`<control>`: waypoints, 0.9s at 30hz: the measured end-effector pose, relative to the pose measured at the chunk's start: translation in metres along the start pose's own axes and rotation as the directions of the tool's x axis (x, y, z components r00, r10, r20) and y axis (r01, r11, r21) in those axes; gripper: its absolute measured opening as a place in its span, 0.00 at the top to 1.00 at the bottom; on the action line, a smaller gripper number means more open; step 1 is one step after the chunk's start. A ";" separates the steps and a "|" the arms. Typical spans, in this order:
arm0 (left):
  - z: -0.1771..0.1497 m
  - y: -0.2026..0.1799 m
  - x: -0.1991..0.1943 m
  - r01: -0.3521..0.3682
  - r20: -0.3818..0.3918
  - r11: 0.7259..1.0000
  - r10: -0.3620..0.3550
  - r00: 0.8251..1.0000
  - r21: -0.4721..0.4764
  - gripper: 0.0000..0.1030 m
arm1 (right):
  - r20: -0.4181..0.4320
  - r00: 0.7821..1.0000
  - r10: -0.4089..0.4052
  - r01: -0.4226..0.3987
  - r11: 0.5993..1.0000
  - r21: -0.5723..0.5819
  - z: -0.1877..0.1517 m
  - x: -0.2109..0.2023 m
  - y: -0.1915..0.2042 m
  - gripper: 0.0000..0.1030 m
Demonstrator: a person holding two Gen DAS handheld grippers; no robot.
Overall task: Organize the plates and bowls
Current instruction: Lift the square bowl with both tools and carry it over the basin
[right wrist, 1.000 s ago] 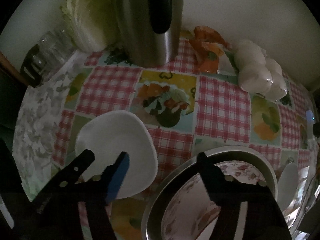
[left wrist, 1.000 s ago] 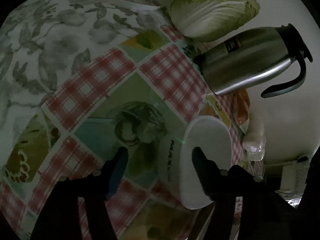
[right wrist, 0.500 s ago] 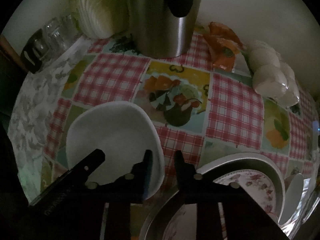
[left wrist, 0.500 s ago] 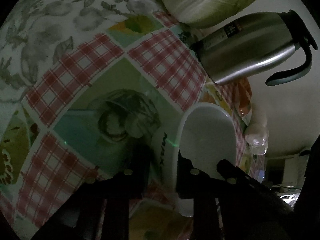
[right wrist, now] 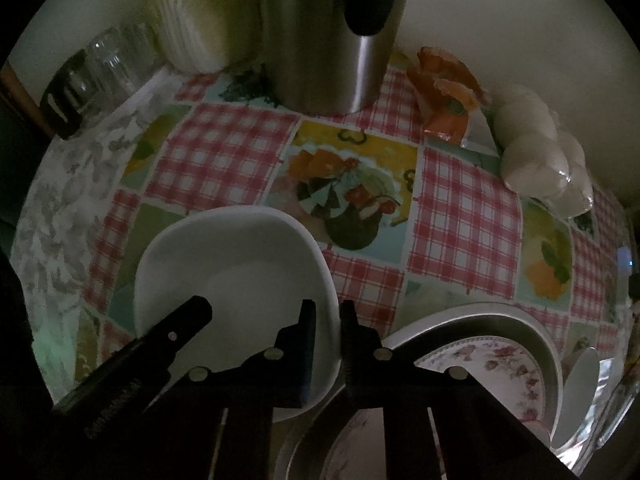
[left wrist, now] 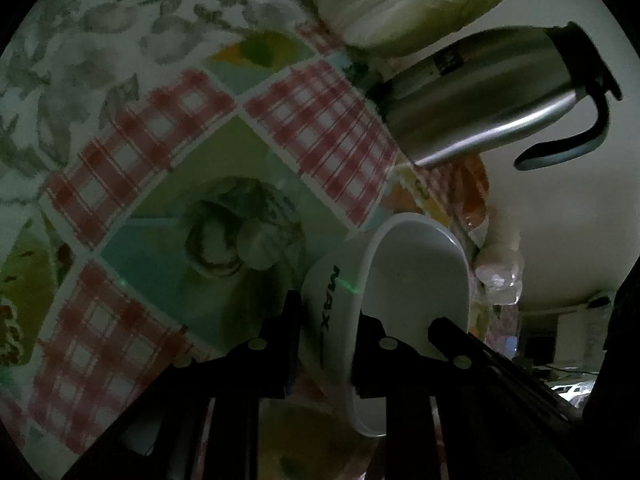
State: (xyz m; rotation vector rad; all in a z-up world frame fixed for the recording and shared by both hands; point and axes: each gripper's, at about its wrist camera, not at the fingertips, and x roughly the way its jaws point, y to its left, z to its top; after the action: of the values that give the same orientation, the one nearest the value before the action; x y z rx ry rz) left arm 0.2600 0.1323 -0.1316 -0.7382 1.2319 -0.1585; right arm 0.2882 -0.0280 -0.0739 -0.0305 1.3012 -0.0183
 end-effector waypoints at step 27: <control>-0.050 -0.064 -0.093 0.025 0.148 0.982 -0.053 0.988 0.185 0.79 | 0.223 0.963 0.151 -0.170 0.983 0.070 -0.061 -0.121 -0.037 0.85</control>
State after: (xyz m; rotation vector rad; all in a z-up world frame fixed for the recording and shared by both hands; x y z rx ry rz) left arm 0.1994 0.1080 -0.0268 -0.6038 1.0426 -0.2403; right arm 0.1973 -0.0624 0.0280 0.1462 1.0797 0.0646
